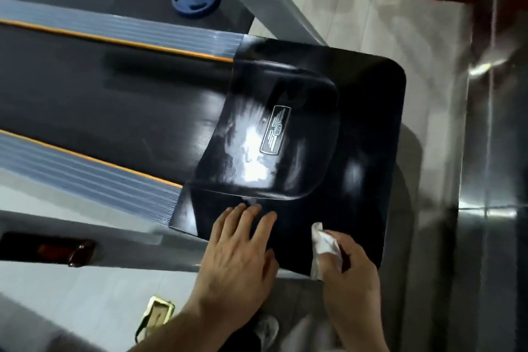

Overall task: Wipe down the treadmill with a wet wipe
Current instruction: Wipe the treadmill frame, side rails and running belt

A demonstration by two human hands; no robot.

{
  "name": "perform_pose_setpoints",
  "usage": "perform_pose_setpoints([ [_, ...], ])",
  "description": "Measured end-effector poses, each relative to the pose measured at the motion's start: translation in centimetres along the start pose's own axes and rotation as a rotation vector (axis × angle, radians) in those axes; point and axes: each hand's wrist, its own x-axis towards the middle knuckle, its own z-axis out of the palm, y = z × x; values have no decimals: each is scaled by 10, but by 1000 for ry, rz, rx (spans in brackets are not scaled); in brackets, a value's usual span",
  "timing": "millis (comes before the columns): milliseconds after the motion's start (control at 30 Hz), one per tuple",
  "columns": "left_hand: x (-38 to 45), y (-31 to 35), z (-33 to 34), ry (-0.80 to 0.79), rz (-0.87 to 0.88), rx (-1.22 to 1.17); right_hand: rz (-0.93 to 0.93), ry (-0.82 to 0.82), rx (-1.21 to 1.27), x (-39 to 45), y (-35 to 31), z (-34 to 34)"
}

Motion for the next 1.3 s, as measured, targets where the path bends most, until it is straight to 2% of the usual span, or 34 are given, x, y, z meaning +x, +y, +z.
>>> perform_pose_setpoints([
  [167,30,12,21,-16,-134,-29,1,-4,2,37,16,-6],
  [300,35,26,47,-50,-315,-46,-21,-186,-161,71,23,-10],
  [467,44,56,96,-101,-519,-70,-166,-455,-382,121,22,-31],
  [633,48,56,139,-116,-731,-195,-186,-583,-566,163,18,-33],
  [800,37,39,183,-114,-927,-403,-266,-676,-677,175,9,12],
  [967,43,32,236,-82,-1059,-684,-578,-788,-711,191,-1,80],
  [1100,57,26,269,-71,-1134,-821,-853,-888,-789,211,-8,150],
  [1200,70,35,291,-103,-1161,-879,-1126,-958,-816,226,0,214],
  [1300,77,39,307,-51,-1196,-890,-1489,-939,-769,231,5,283],
])
